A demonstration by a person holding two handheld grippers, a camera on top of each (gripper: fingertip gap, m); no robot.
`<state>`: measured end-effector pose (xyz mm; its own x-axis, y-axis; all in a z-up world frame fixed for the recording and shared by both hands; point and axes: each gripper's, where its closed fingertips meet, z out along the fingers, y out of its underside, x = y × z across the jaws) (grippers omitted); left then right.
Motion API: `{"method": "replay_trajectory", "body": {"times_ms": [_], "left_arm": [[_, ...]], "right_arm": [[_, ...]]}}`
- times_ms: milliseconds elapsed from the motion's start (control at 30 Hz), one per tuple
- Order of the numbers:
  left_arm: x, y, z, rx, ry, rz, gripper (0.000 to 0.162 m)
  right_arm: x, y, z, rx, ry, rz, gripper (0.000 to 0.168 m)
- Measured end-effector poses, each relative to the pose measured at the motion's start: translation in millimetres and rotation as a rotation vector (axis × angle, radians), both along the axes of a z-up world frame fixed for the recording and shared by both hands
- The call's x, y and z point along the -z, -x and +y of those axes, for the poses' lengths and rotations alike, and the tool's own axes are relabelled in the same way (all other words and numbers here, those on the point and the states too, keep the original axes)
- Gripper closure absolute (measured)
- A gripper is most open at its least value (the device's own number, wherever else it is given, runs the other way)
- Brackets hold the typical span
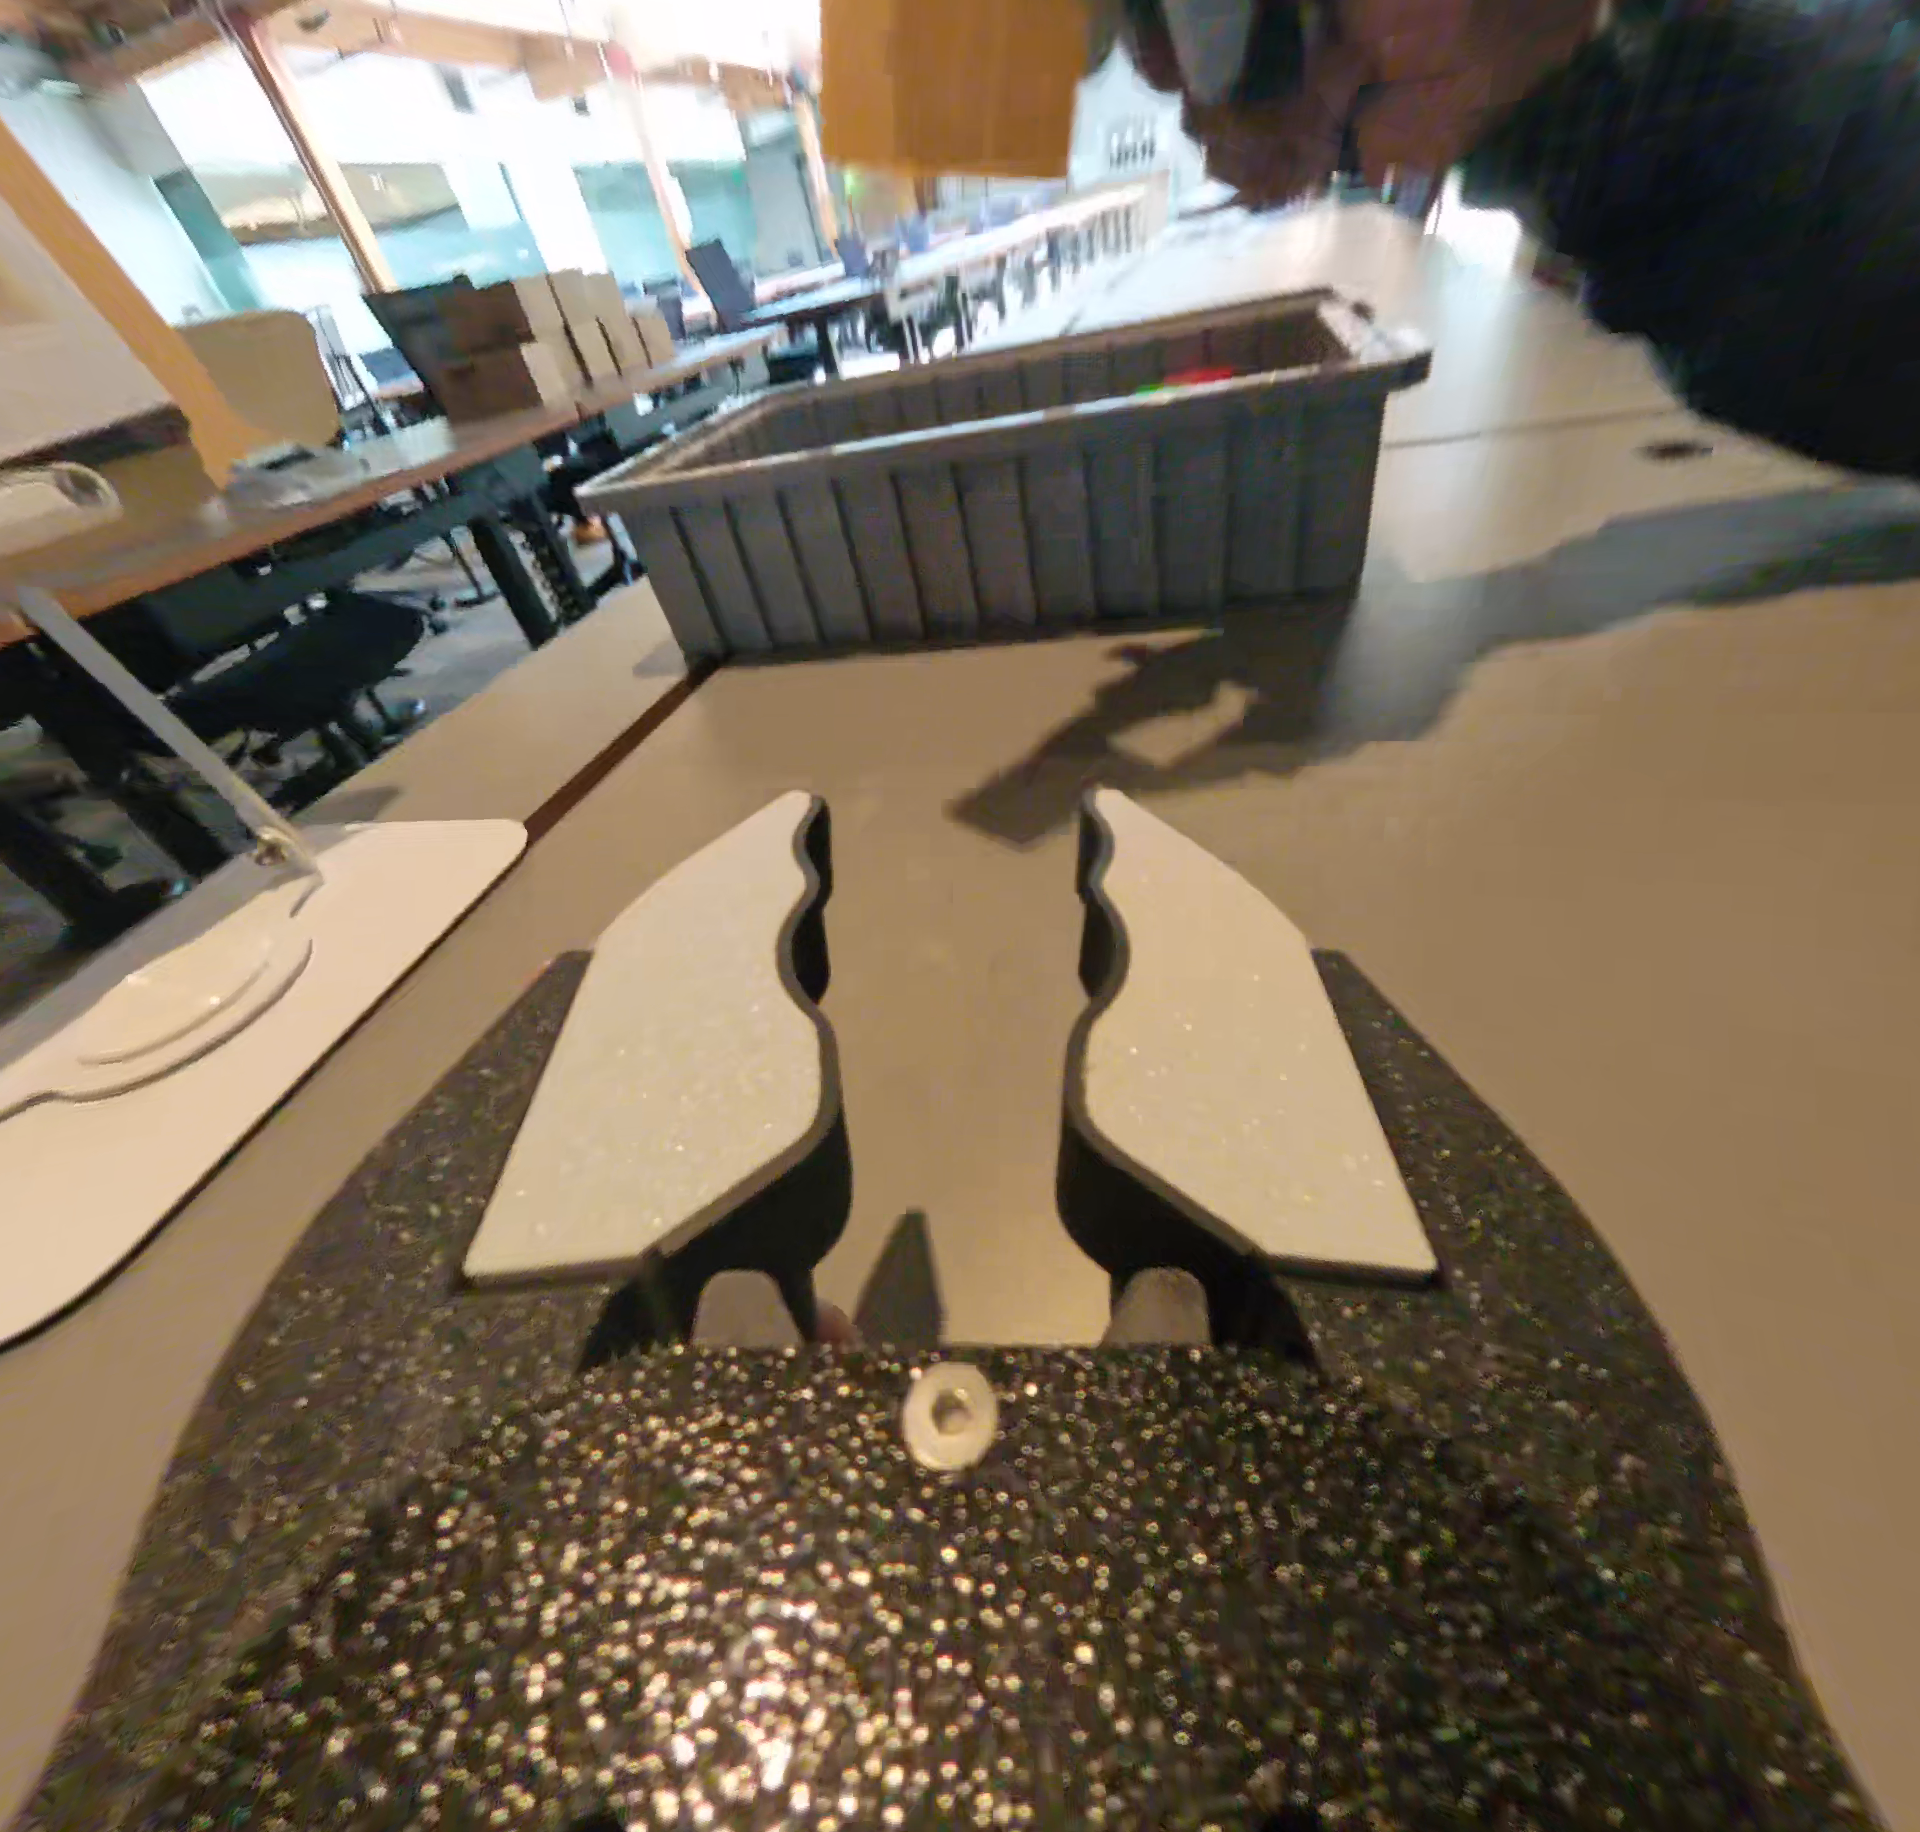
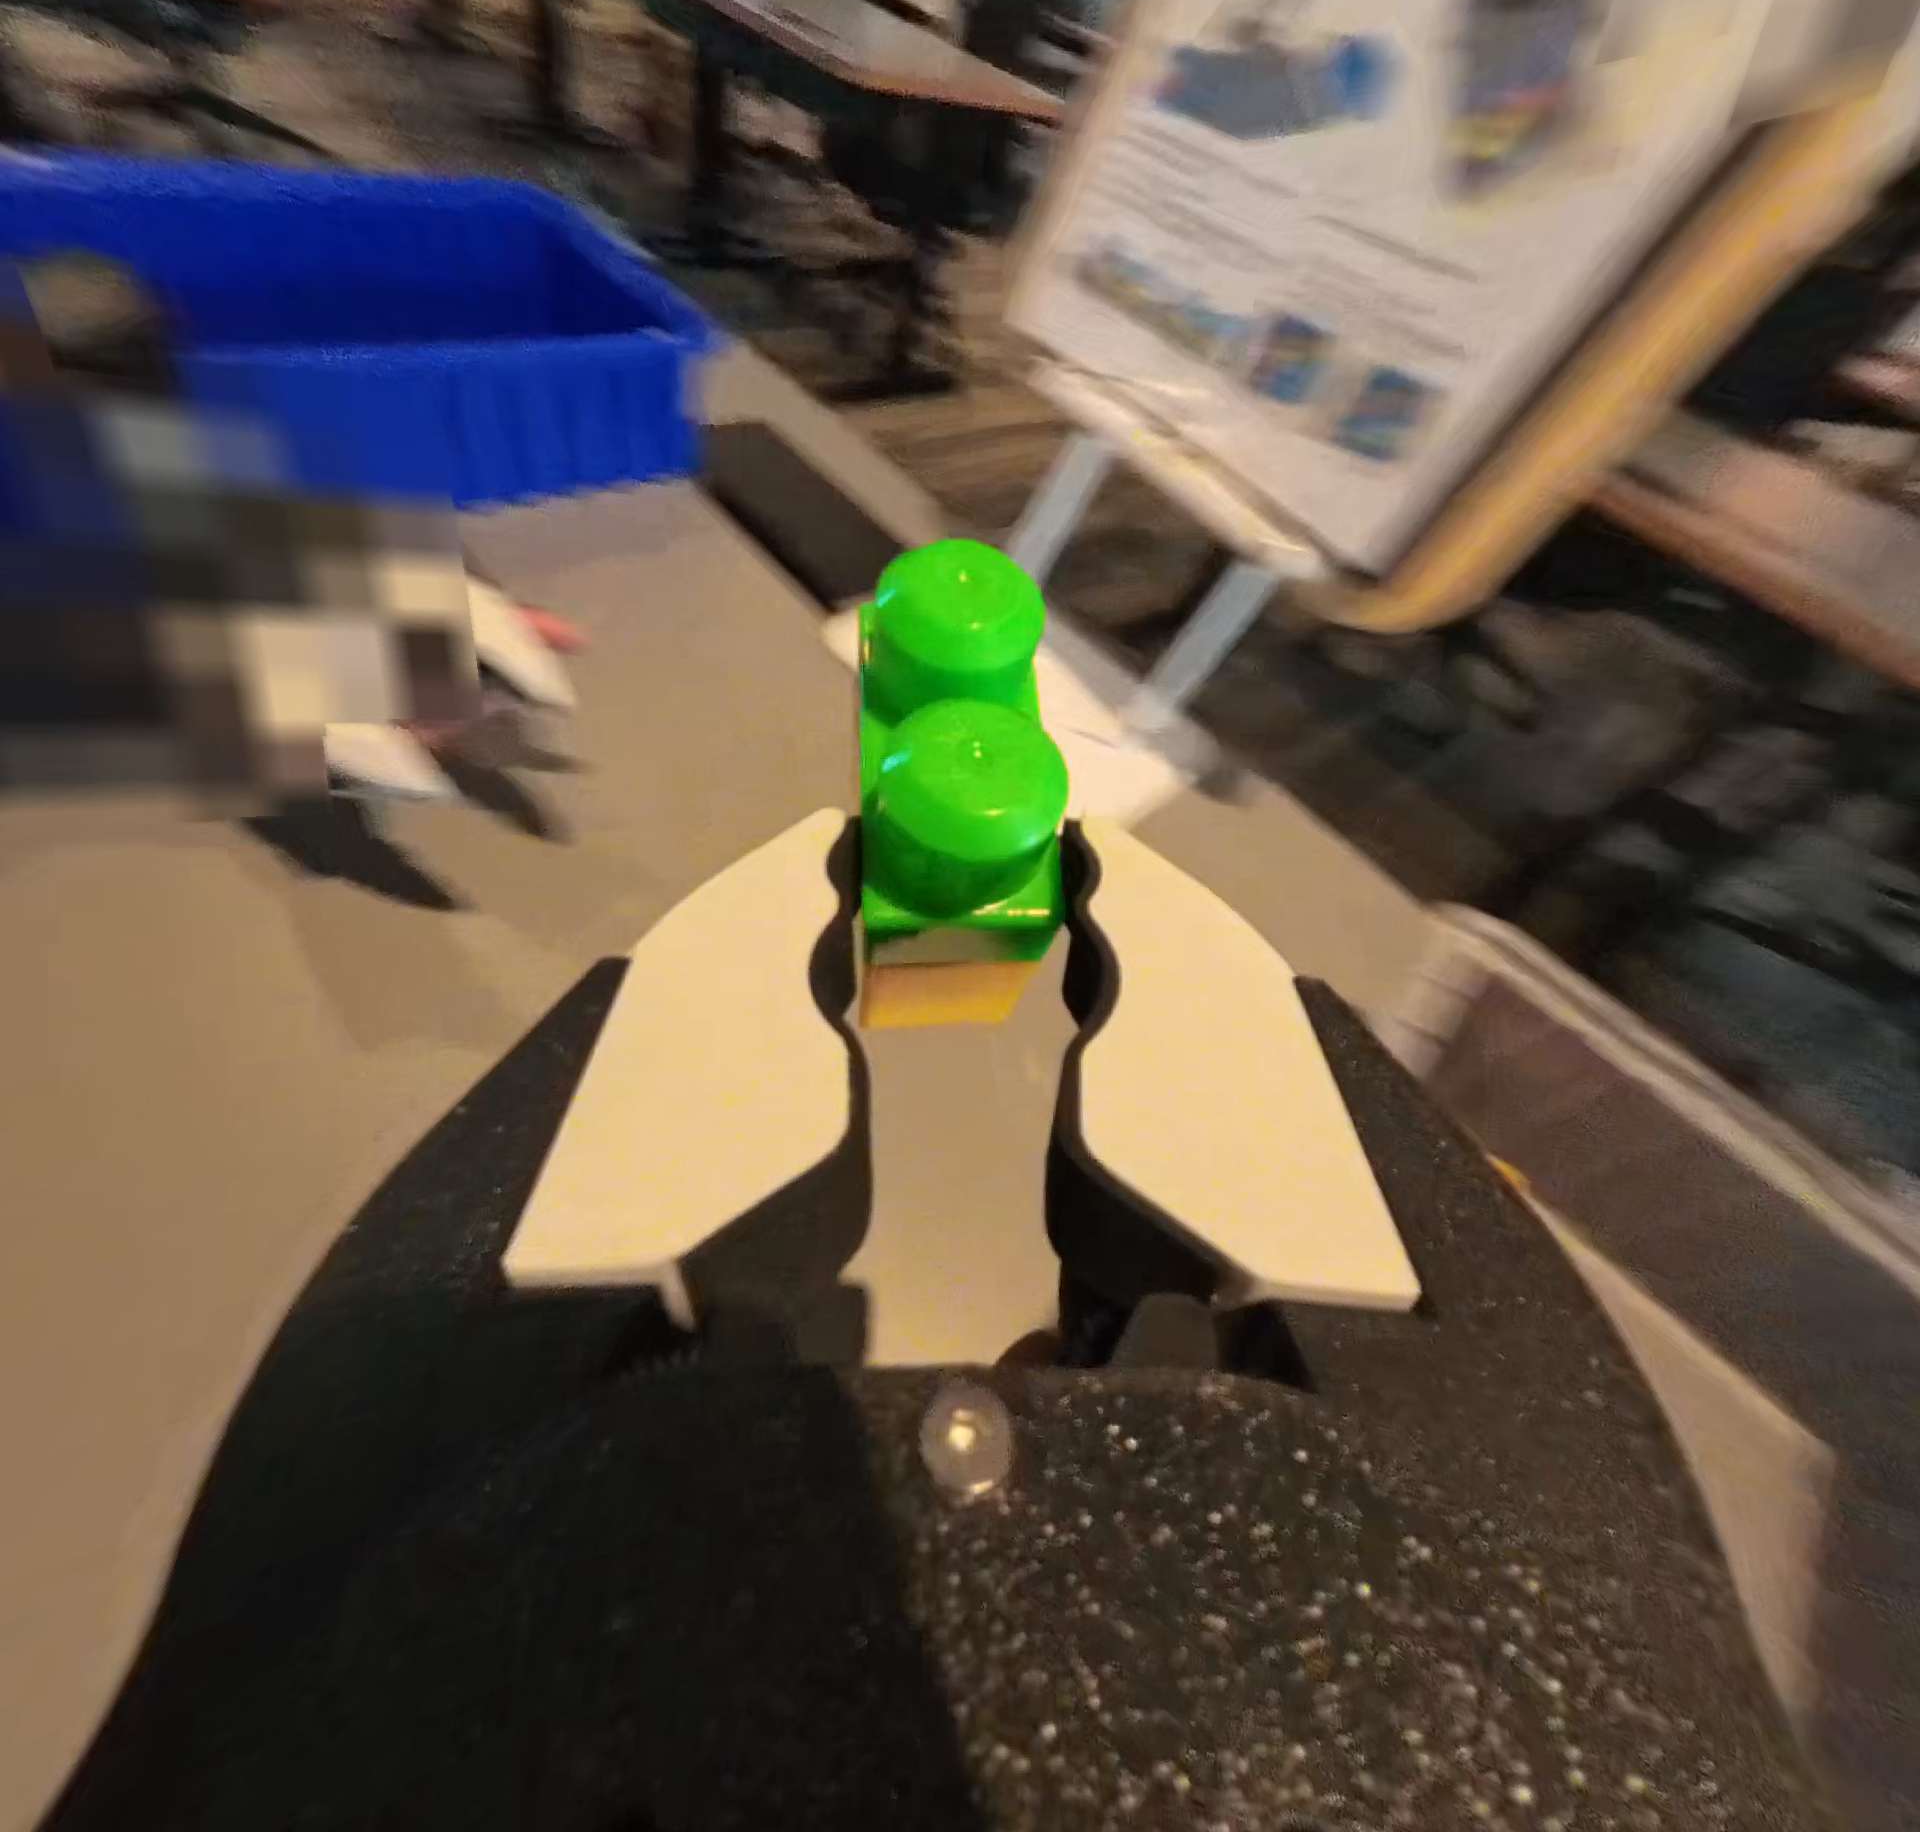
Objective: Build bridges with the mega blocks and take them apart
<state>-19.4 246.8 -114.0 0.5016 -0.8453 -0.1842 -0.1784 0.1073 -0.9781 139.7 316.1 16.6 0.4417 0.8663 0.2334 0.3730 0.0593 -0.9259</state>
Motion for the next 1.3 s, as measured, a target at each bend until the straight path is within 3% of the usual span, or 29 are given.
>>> {"method": "replay_trajectory", "body": {"times_ms": [67, 167, 300, 467, 567, 667, 867, 1033, 1133, 1300], "left_arm": [[4.0, -4.6, 2.3, -0.016, -0.019, 0.042, 0.119], [11.3, -8.6, 5.4, -0.045, -0.031, 0.109, 0.120], [16.6, -11.5, 6.6, -0.075, -0.063, 0.167, 0.121], [16.7, -10.4, 6.7, -0.129, -0.120, 0.195, 0.123], [17.4, -9.5, 4.0, -0.135, -0.126, 0.204, 0.123], [17.2, -9.4, 4.1, -0.129, -0.116, 0.199, 0.123], [17.6, -9.6, 5.2, -0.123, -0.102, 0.197, 0.123], [19.8, -10.4, 6.8, -0.149, -0.120, 0.226, 0.122], [13.4, -7.3, 3.6, -0.189, -0.082, 0.178, 0.119], [-27.4, 24.0, -29.8, -0.345, -0.057, 0.165, 0.113]], "right_arm": [[0.3, -65.5, 57.6, 0.258, -0.080, -0.187, 0.131], [38.9, -168.5, 150.0, 0.592, -0.052, -0.507, 0.131], [103.3, -233.5, 217.7, 0.736, 0.097, -0.716, 0.131], [154.7, -261.1, 246.4, 0.817, 0.110, -0.957, 0.131], [176.8, -250.3, 234.8, 0.738, 0.233, -0.930, 0.121], [164.1, -234.9, 222.9, 0.704, 0.273, -0.779, 0.109], [86.0, -185.5, 173.9, 0.610, 0.140, -0.500, 0.101], [36.5, -57.9, 64.8, 0.284, -0.031, -0.315, 0.107], [50.6, 25.7, -16.9, 0.039, -0.086, -0.292, 0.113], [139.1, 103.3, -103.5, -0.239, 0.020, -0.360, 0.113]]}}
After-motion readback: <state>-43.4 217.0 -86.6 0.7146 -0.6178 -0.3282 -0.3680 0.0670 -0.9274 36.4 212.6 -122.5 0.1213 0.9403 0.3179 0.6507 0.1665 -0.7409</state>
